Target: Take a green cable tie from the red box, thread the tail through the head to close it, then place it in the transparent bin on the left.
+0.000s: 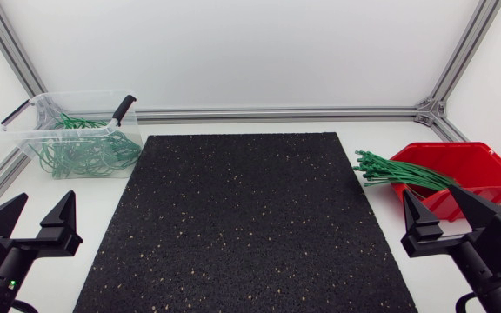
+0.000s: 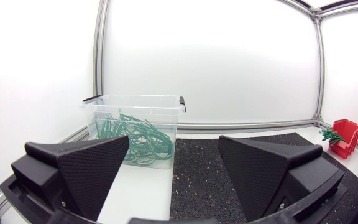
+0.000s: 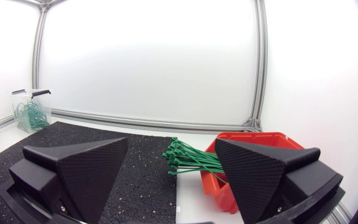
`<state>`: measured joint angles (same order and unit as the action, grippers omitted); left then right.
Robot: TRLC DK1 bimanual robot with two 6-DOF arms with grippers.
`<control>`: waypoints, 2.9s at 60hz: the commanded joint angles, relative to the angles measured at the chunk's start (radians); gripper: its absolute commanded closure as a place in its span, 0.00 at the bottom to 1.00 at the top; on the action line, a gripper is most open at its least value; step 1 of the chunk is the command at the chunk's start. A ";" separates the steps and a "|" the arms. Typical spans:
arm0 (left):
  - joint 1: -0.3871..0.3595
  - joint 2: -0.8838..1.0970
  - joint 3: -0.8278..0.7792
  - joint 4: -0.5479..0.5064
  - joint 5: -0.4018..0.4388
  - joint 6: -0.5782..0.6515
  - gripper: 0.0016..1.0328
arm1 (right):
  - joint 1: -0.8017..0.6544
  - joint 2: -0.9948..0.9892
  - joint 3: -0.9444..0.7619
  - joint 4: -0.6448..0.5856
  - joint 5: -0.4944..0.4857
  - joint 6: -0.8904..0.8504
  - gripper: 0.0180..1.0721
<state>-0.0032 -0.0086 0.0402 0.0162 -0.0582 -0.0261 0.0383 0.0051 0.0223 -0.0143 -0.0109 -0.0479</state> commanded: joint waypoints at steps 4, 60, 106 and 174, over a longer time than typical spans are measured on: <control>-0.004 -0.005 -0.040 -0.016 0.003 0.000 0.03 | 0.005 -0.011 -0.022 0.004 -0.001 0.020 0.03; -0.003 -0.005 -0.040 -0.016 0.003 0.002 0.03 | -0.012 0.144 0.225 0.011 0.031 0.019 0.04; -0.003 -0.005 -0.040 -0.016 0.003 0.002 0.03 | -0.360 1.030 0.920 -0.467 -0.538 -0.297 0.04; -0.007 -0.004 -0.040 -0.018 0.004 0.000 0.03 | -0.377 1.543 0.939 -0.627 -0.452 -1.348 0.11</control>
<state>-0.0032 -0.0086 0.0402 0.0162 -0.0578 -0.0261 -0.3309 1.5204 0.9955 -0.6601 -0.4503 -1.3159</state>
